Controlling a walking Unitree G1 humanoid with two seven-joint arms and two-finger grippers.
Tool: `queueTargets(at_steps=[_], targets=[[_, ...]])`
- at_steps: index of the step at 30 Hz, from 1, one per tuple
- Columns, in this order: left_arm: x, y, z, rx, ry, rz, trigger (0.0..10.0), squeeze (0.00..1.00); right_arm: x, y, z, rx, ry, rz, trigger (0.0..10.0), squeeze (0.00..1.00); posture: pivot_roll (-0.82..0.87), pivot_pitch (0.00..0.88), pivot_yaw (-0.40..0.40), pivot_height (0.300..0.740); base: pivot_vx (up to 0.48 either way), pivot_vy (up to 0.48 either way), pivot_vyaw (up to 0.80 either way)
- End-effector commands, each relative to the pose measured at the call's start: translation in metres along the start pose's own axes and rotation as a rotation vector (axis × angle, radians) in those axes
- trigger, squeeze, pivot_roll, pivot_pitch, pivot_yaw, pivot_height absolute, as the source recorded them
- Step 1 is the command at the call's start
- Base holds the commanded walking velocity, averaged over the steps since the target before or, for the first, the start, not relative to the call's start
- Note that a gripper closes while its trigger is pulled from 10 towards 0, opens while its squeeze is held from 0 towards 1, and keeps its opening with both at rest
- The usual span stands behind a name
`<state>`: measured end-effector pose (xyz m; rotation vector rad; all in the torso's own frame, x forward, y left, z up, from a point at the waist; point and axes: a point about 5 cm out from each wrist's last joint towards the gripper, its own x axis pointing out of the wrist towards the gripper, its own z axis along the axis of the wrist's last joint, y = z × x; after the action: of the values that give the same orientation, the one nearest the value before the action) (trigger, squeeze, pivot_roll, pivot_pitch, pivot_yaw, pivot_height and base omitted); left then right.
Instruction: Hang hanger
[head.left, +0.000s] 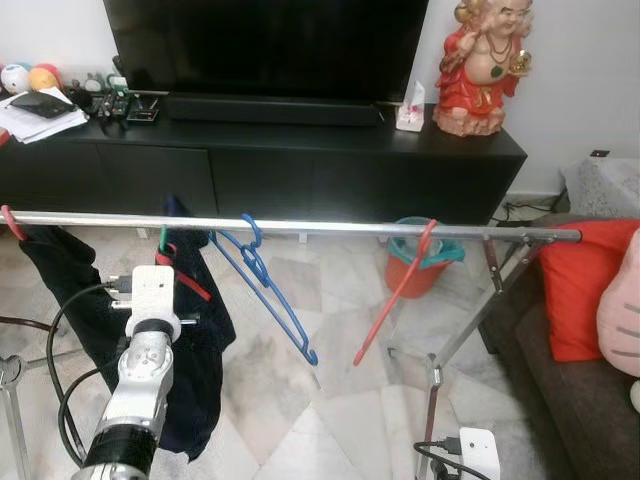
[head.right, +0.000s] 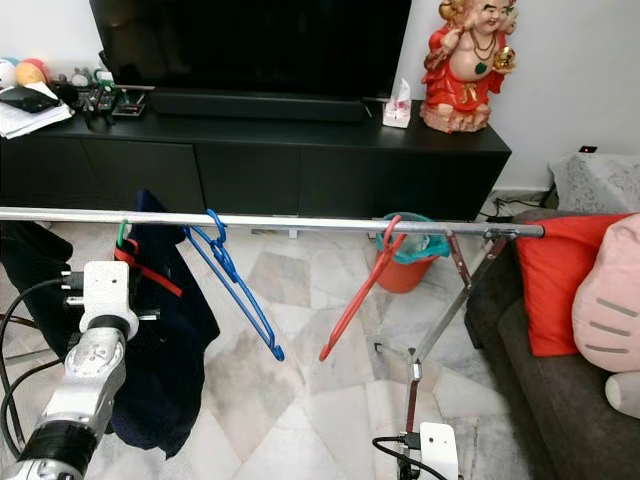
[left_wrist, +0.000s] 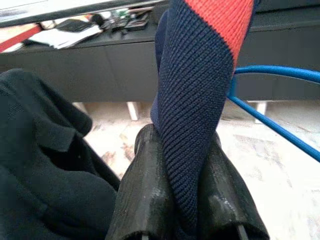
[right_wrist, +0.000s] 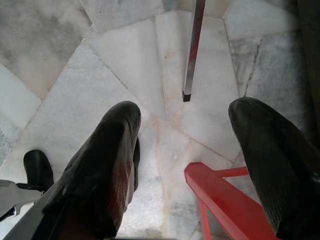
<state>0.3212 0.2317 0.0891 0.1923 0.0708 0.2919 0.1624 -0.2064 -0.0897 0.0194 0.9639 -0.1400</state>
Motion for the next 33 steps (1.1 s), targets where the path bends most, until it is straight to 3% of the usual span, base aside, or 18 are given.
queueTargets(at_steps=[1, 13, 16, 23, 29, 33], targets=[[0.008, 0.004, 0.011, -0.020, -0.040, 0.034, 10.0, 0.00, 0.000, -0.003, 0.000, 0.004, 0.007, -0.004, 10.0, 0.00, -0.06, 0.000, -0.085, 0.740, 0.000, 0.000, 0.00], [0.028, 0.005, 0.018, -0.004, 0.020, 0.057, 10.0, 0.00, 0.000, -0.003, 0.000, 0.003, 0.010, 0.000, 10.0, 0.00, -0.06, 0.000, -0.087, 0.740, 0.000, 0.000, 0.00], [0.031, 0.002, 0.013, 0.014, 0.087, 0.033, 10.0, 0.00, 0.000, -0.003, 0.000, 0.004, 0.013, 0.003, 10.0, 0.00, -0.06, 0.000, -0.084, 0.740, 0.000, 0.000, 0.00], [0.027, -0.012, -0.001, 0.048, 0.168, -0.069, 10.0, 0.00, 0.000, -0.002, 0.000, 0.003, 0.020, 0.007, 10.0, 0.00, -0.06, 0.000, -0.083, 0.740, 0.000, 0.000, 0.00], [0.021, -0.013, -0.013, 0.077, 0.204, -0.097, 10.0, 0.00, 0.000, -0.001, 0.000, 0.008, 0.021, 0.008, 10.0, 0.00, -0.06, 0.000, -0.080, 0.740, 0.000, 0.000, 0.00], [0.009, -0.016, -0.034, 0.128, 0.274, -0.151, 10.0, 0.00, 0.000, -0.001, 0.000, 0.013, 0.024, 0.009, 10.0, 0.00, -0.05, 0.000, -0.082, 0.740, 0.000, 0.000, 0.00]])
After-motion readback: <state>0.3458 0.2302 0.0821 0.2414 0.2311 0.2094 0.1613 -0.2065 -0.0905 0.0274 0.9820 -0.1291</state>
